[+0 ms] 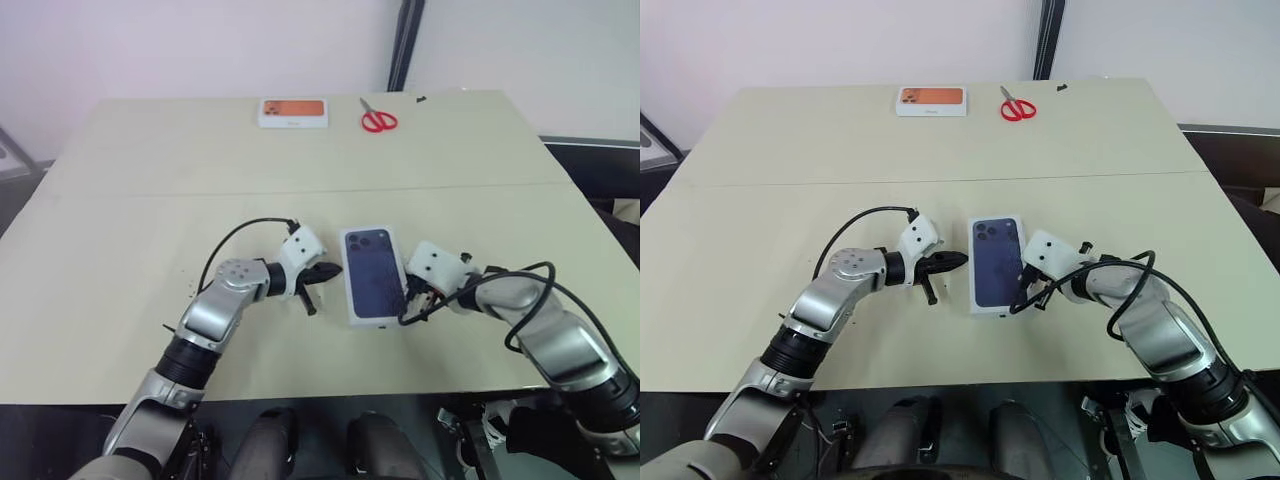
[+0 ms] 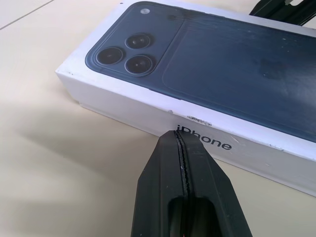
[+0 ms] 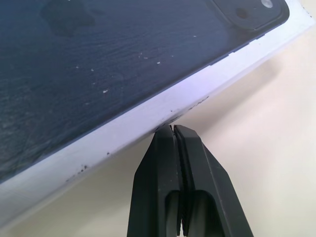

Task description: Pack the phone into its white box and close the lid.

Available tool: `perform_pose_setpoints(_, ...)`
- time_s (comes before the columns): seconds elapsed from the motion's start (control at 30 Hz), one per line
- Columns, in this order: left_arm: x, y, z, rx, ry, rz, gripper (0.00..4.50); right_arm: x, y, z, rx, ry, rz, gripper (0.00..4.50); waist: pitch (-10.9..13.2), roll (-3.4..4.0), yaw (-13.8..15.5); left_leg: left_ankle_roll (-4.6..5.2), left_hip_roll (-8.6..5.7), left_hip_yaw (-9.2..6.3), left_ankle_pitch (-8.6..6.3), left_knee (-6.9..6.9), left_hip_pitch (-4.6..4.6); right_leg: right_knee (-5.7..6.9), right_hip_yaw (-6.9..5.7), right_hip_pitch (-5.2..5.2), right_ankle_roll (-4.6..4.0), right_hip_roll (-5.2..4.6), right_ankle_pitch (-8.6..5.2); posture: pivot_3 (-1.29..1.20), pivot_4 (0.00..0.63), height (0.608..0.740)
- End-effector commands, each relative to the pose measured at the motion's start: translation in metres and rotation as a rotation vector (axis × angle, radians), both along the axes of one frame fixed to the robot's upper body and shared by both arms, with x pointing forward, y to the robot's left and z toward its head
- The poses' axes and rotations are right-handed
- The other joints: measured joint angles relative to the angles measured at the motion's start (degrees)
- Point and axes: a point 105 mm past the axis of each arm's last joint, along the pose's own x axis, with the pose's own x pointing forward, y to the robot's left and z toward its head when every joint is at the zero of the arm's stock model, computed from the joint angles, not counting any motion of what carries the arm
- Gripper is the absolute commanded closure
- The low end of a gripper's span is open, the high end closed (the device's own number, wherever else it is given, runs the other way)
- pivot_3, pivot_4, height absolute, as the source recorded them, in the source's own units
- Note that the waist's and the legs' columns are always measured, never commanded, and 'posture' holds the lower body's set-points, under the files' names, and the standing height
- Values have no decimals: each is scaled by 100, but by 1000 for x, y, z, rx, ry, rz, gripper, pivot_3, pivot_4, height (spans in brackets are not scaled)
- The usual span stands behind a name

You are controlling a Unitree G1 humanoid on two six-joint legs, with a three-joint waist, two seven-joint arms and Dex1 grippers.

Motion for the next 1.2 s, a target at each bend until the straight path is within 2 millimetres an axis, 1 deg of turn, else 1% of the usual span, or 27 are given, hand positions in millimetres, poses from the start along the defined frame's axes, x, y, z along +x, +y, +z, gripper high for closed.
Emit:
perform_pose_setpoints(0.03, -4, -3, 12, -31, -39, -21, 4500, -6, -12, 32, 6, -69, 31, 4440, 0, 0, 10, 1, -1, 0, 0, 0, 0, 0, 0, 0, 0, 0, 0, 0, 150, 740)
perform_pose_setpoints(0.13, -4, 1, 14, -39, -40, -17, 4500, -13, -25, 44, 19, -57, 35, 4440, 0, 0, -2, 5, 0, 0, -3, 0, 1, 0, 0, 3, 0, 0, 0, 0, 150, 740)
perform_pose_setpoints(0.23, -4, 7, 16, -49, -38, -8, 4500, -22, -26, 52, 69, -36, 61, 4440, 0, 0, -8, 8, 0, 0, -5, -2, 2, 0, 0, 2, 0, 0, 0, 0, 150, 740)
perform_pose_setpoints(0.3, 1, 13, 24, -87, -35, 22, 4500, -30, -17, 57, 142, -6, 96, 4440, 0, 0, -16, 8, 0, -1, -5, -2, 2, 1, 0, 2, 0, 1, 0, 0, 150, 740)
perform_pose_setpoints(0.4, 9, 14, 39, -157, -33, 53, 4500, -44, -2, 54, 195, 43, 156, 4440, 0, 0, -11, 9, 1, -1, -5, -1, 3, 3, -1, 2, 0, 1, 0, 0, 150, 740)
perform_pose_setpoints(0.47, 14, 5, 48, -185, -42, 48, 4500, -47, 6, 45, 193, 65, 171, 4440, 0, -1, 19, 9, 0, -1, -5, 1, 2, 2, -2, 6, 0, 0, 0, 0, 150, 740)
perform_pose_setpoints(0.53, 17, -6, 51, -180, -50, 35, 4500, -48, 12, 36, 190, 78, 175, 4440, -1, -3, 81, 10, 0, -3, -6, 17, 2, 0, -6, 15, 1, 0, 0, 0, 150, 740)
perform_pose_setpoints(0.6, 19, -18, 40, -92, -65, 6, 4500, -47, 13, 22, 163, 102, 152, 4440, -1, -3, 114, 15, 0, -2, -9, 29, 2, 0, -6, 21, 2, 0, 0, 0, 150, 740)
perform_pose_setpoints(0.7, 25, -23, 19, 34, -49, 10, 4500, -47, 8, 6, 101, 128, 127, 4440, -1, -3, 113, 14, -1, -2, -8, 36, 3, 0, -7, 25, 3, 0, -1, 0, 150, 740)
perform_pose_setpoints(0.8, 22, -26, -3, 165, -40, -38, 4500, -47, 5, 1, 91, 141, 114, 4440, -3, -3, 123, 14, 0, -6, -9, 37, 4, 0, -11, 27, 3, 2, -1, 0, 150, 740)
perform_pose_setpoints(0.9, 22, -29, -14, 212, -25, -47, 4500, -48, 3, -1, 86, 145, 111, 4440, -6, -2, 128, 20, -1, -10, -13, 42, 20, -12, -16, 55, 4, 1, -1, 0, 150, 740)
perform_pose_setpoints(0.97, 21, -31, -17, 207, -13, -47, 4500, -47, 2, -2, 83, 145, 109, 4440, -9, -2, 137, 36, -1, -15, -23, 43, 41, -24, -21, 83, 5, 0, -2, 0, 150, 740)
perform_pose_setpoints(1.03, 21, -30, -14, 181, -17, -35, 4500, -45, 0, 1, 84, 129, 105, 4440, -9, -2, 138, 41, -1, -16, -27, 43, 58, -30, -23, 106, 9, -3, -4, 0, 150, 740)
perform_pose_setpoints(1.07, 23, -28, -8, 148, -33, -20, 4500, -41, -1, 6, 95, 102, 95, 4440, -9, -2, 137, 42, -1, -16, -28, 43, 61, -32, -22, 109, 9, -3, -4, 0, 150, 740)
perform_pose_setpoints(1.13, 26, -24, 7, 68, -63, 17, 4500, -32, -7, 17, 122, 39, 66, 4440, -9, -2, 130, 43, -1, -16, -29, 43, 62, -32, -23, 110, 10, -4, -4, 0, 150, 740)
perform_pose_setpoints(1.2, 29, -7, 32, -43, -120, 85, 4500, -14, -16, 34, 182, -79, 5, 4440, -8, -4, 106, 42, -1, -16, -29, 43, 61, -31, -21, 105, 9, -4, -4, 0, 150, 740)
